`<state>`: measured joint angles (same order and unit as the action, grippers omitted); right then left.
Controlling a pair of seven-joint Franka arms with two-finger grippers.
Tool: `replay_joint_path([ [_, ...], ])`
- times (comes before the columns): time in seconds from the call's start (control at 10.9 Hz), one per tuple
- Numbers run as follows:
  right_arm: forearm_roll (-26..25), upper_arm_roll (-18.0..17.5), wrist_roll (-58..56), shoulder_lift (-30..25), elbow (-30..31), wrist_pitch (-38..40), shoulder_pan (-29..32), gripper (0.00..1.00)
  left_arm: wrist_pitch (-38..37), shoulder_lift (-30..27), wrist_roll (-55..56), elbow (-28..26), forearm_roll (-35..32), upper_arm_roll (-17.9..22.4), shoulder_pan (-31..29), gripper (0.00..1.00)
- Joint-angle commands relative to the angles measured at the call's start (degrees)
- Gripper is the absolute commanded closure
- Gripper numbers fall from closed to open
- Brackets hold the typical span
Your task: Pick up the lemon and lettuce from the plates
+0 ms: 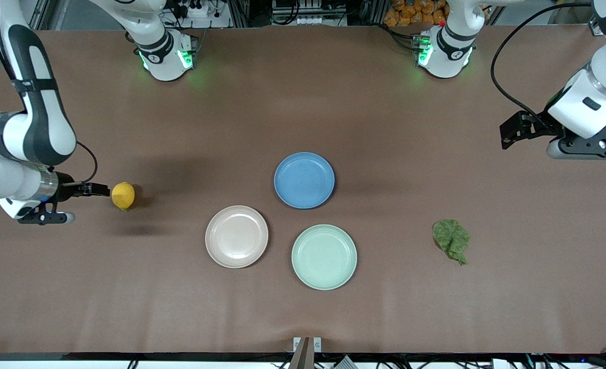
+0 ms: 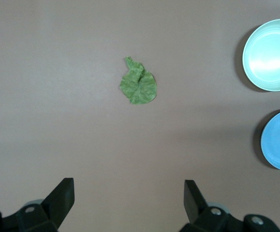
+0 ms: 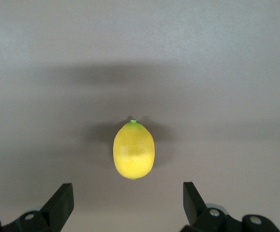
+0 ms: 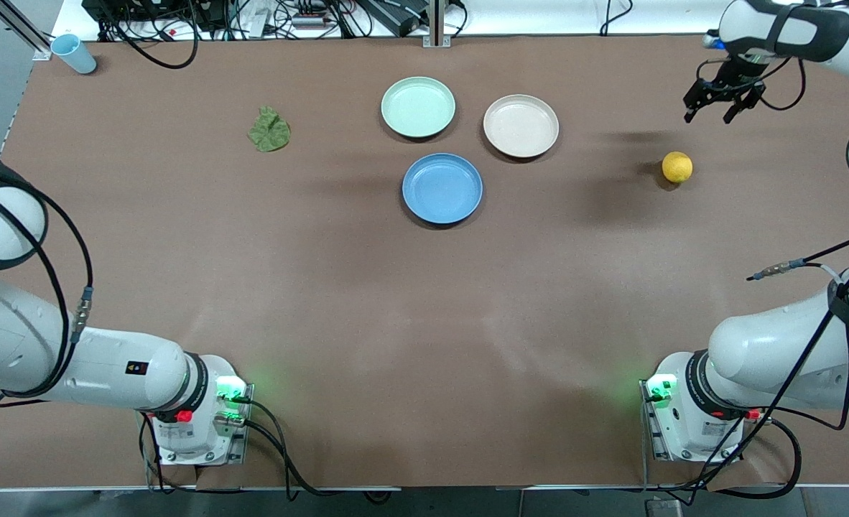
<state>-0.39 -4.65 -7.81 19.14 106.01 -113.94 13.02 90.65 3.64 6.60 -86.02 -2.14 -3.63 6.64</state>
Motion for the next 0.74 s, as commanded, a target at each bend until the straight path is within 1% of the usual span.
replay_joint_path([
  [0.0, -0.93, -0.88, 0.68, -2.09, -6.84, 9.84, 0.16, 0.00, 1.19, -2.50, -0.10, -1.87, -0.06, -0.07, -0.66, 0.00],
  [0.18, -0.84, -1.76, 0.77, -4.19, -11.42, 13.64, 0.25, 0.00, 2.60, -2.41, -0.01, -1.87, 0.29, 0.29, -1.01, 0.00],
  [0.28, -0.84, -2.20, 0.86, -5.07, -13.96, 16.09, 0.51, 0.00, 2.68, -2.33, -0.10, -1.87, 1.25, -0.06, -2.75, 0.00],
  [0.37, -0.84, -3.07, 1.56, -5.25, -17.47, 19.60, 0.86, 0.00, 2.34, -2.94, -0.01, -1.95, 1.35, -0.59, -2.77, 0.00],
  [0.46, -0.84, -3.17, 2.61, -5.25, -20.46, 22.24, 0.87, 0.00, 2.16, -4.25, -0.01, -2.39, 1.44, -1.11, -3.21, 0.00],
  [0.55, -0.84, -3.17, 3.75, -5.78, -22.15, 24.18, 0.60, 0.00, 1.98, -4.70, -0.10, -2.83, 1.53, -1.81, -3.73, 0.00],
  [0.64, -0.84, -3.17, 4.28, -7.17, -23.21, 26.12, 0.43, 0.00, 1.98, -6.35, -0.10, -4.57, 1.53, -1.82, -3.82, 0.00],
])
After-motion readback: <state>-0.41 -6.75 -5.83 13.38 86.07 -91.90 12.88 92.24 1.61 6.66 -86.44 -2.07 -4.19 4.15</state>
